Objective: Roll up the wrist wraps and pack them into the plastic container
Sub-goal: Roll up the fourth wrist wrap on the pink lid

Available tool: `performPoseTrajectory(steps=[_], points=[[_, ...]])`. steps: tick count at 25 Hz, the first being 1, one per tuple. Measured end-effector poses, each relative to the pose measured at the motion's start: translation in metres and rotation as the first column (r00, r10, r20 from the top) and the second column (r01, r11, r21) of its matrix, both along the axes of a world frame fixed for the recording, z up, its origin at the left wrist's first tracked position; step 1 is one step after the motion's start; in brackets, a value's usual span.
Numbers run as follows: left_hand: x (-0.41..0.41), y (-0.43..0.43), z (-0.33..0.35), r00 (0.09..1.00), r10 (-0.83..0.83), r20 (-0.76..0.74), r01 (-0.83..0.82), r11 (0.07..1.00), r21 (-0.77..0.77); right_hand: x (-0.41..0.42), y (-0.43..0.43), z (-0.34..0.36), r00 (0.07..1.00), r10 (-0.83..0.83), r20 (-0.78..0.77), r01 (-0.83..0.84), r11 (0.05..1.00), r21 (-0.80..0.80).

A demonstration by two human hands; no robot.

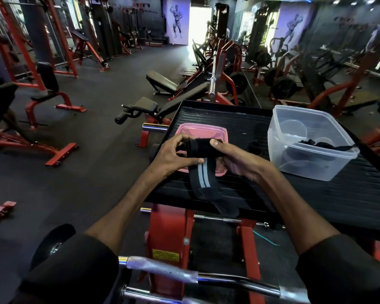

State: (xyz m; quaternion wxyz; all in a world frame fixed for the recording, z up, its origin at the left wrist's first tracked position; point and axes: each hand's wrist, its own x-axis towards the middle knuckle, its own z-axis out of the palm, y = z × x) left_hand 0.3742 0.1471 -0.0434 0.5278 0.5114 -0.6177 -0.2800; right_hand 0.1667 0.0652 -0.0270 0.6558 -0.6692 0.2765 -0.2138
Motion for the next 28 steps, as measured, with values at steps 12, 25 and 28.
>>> performPoseTrajectory(steps=[12, 25, 28], points=[[0.005, -0.006, -0.008, 0.971, -0.149, -0.189, 0.200, 0.935, 0.293, -0.008, 0.008, -0.005, 0.970, -0.135, 0.204, 0.141, 0.990, -0.016], [-0.004, -0.001, -0.005, 0.999, -0.047, -0.023, 0.049, 0.996, 0.076, -0.007, 0.009, 0.011, 0.994, 0.102, -0.036, -0.102, 0.995, 0.021], [-0.003, -0.004, -0.007, 0.996, -0.077, -0.041, 0.081, 0.991, 0.106, -0.010, 0.010, 0.006, 0.996, -0.089, -0.003, 0.089, 0.992, -0.089]])
